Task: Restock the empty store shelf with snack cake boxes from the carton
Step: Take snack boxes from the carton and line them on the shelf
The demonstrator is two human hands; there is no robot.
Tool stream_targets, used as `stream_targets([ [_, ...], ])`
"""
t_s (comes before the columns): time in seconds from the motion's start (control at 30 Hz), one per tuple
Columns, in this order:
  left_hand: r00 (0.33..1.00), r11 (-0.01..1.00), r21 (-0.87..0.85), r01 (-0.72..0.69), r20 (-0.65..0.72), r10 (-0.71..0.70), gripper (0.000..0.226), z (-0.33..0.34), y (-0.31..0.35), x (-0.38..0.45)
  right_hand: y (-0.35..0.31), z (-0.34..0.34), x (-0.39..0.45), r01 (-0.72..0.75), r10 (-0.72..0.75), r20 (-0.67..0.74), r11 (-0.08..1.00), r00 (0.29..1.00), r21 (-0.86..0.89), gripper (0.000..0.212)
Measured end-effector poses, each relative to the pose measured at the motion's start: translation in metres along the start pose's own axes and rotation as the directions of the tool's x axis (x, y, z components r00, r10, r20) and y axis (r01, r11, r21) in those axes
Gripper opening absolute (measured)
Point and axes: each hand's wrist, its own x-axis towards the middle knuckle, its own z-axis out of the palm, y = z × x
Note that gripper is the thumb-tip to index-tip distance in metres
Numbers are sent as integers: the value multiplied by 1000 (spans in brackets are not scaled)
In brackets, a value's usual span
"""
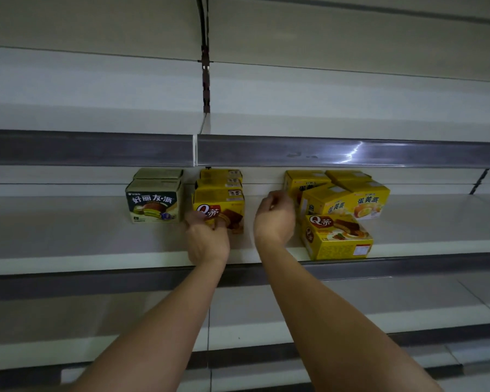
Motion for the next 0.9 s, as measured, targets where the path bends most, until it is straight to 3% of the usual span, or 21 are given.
stream_targets([
  [0.07, 992, 998, 25, -61, 108, 58, 19, 10, 11, -20, -5, -27, 14, 66, -77, -157, 995, 985, -77, 15],
  [0.13, 968, 992, 44, -122, 225, 109, 11, 23, 18, -36, -4, -57, 32, 1, -53, -238, 977, 970, -212, 20],
  [0.23, 895, 987, 27, -156, 426, 130, 27, 47, 29, -57, 17, -103, 53, -175, 52, -316, 911, 947, -374, 35],
  [0.37, 751, 995, 53, -82, 660, 27, 50, 66, 39, -83, 61, -138, 65, -323, 269, -178, 789, 947, -523, 48],
  [0.43, 680, 995, 91, -46, 732, -35, 60, 72, 42, -90, 71, -146, 66, -358, 377, -68, 787, 924, -502, 53],
  [0.5, 639, 995, 98, -5, 766, -72, 63, 73, 48, -94, 72, -144, 62, -311, 358, 2, 813, 934, -492, 52],
  [0.53, 653, 996, 91, 4, 754, -71, 61, 72, 50, -95, 72, -140, 58, -277, 325, 17, 831, 946, -482, 51],
  [0.7, 865, 977, 149, -154, 498, 60, 44, 47, 48, -92, 64, -118, 32, -157, 202, 91, 921, 975, -357, 36],
  [0.8, 905, 966, 158, -206, 407, 126, 48, 30, 38, -80, 49, -106, 21, -45, 118, 194, 937, 974, -345, 29],
  [0.9, 930, 952, 178, -249, 320, 183, 66, 13, 24, -63, 31, -86, 4, 65, 47, 326, 944, 944, -325, 23],
])
